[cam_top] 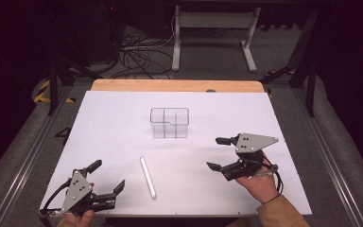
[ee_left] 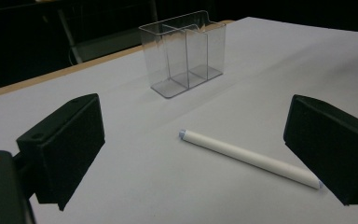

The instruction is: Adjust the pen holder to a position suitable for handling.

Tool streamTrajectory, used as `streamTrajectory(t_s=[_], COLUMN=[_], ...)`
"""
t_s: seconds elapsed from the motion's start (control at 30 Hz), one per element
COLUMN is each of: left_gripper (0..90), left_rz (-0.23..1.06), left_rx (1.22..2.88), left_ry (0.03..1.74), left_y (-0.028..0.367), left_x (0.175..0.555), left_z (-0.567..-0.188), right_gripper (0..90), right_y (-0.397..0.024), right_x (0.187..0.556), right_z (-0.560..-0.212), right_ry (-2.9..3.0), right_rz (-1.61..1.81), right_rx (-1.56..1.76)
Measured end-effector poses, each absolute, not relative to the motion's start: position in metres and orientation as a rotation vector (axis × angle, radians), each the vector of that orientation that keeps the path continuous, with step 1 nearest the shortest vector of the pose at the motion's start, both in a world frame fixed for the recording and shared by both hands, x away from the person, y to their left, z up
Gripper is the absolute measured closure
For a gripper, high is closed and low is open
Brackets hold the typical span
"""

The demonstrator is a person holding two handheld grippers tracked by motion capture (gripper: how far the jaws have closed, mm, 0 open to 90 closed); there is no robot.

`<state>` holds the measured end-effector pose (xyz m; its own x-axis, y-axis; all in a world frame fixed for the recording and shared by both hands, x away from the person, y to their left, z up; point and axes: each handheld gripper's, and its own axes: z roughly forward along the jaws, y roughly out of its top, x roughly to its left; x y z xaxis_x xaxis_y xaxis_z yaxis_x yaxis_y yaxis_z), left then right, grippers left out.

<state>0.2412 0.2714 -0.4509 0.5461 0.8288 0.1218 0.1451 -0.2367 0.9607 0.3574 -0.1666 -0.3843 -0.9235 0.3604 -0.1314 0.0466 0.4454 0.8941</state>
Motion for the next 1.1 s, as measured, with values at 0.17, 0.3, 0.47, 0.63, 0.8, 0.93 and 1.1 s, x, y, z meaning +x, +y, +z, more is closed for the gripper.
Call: streamTrajectory(t_s=[0.17, 0.3, 0.47, 0.63, 0.8, 0.93, 1.1], left_gripper=[6.0, 6.1, 6.1, 6.1, 6.1, 6.1, 6.2], left_rz=[0.802, 0.799, 0.802, 0.799, 0.799, 0.802, 0.802], left_rx=[1.711, 1.710, 1.712, 1.711, 1.711, 1.710, 1.715], left_ry=[0.822, 0.822, 0.825, 0.827, 0.827, 0.830, 0.828], left_y=[0.271, 0.272, 0.272, 0.272, 0.272, 0.272, 0.273], left_x=[0.241, 0.241, 0.242, 0.242, 0.242, 0.242, 0.243], left_z=[-0.451, -0.451, -0.451, -0.452, -0.452, -0.452, -0.452], right_gripper=[18.5, 18.6, 18.5, 18.5, 19.0, 19.4, 20.8], right_y=[-0.156, -0.151, -0.139, -0.130, -0.119, -0.112, -0.103], right_x=[0.365, 0.370, 0.377, 0.386, 0.398, 0.405, 0.414], right_z=[-0.378, -0.376, -0.373, -0.369, -0.367, -0.365, -0.366], right_ry=[2.428, 2.441, 2.459, 2.486, 2.508, 2.518, 2.523], right_rz=[1.432, 1.417, 1.350, 1.343, 1.300, 1.272, 1.259], right_rx=[0.326, 0.333, 0.338, 0.329, 0.303, 0.249, 0.224])
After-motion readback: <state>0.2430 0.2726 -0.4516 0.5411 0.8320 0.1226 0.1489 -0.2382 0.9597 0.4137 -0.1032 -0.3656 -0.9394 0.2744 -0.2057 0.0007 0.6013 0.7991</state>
